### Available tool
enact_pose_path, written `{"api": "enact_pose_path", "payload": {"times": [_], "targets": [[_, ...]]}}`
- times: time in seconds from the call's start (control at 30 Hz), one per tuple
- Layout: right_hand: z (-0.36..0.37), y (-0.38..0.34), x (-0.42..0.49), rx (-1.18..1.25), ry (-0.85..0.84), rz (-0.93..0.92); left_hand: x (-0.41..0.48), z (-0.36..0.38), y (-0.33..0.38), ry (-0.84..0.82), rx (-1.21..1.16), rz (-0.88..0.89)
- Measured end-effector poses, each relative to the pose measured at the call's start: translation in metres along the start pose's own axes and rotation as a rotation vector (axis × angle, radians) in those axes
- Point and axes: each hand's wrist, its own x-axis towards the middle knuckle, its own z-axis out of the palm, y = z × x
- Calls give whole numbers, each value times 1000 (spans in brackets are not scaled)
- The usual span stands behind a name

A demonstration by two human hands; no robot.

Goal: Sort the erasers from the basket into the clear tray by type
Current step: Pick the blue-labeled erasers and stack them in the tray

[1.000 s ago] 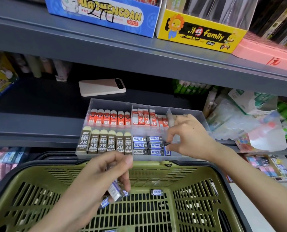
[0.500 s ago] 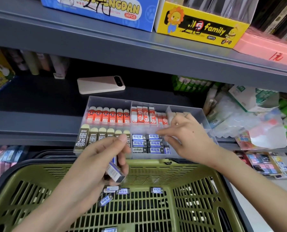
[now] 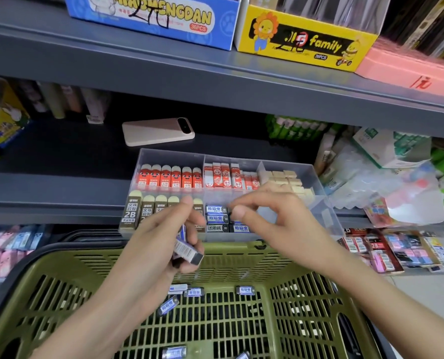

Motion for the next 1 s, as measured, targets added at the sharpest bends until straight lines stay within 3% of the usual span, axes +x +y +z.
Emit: {"api": "enact_pose_path", "payload": {"times": [0.1,0.3,0.43,0.53,0.67,1.0], "targets": [[9,-27,-13,103,-114,-64,1,8,-1,71,-8,9],[20,-46,-21,42,-25,-100,-3,17,-3,57,55,109],[1,-27,-8,372,-24,136,-9,5,5,-32,-38,75],[-5,-5,9,169,-5,271,-13,-16,10,-66,-62,111],[15,3,22,-222,-120,223,-15,-35,12,-62,-14,196],[15,11,27,-358,-158,199,-4,-45,10,-27,90,315]]}}
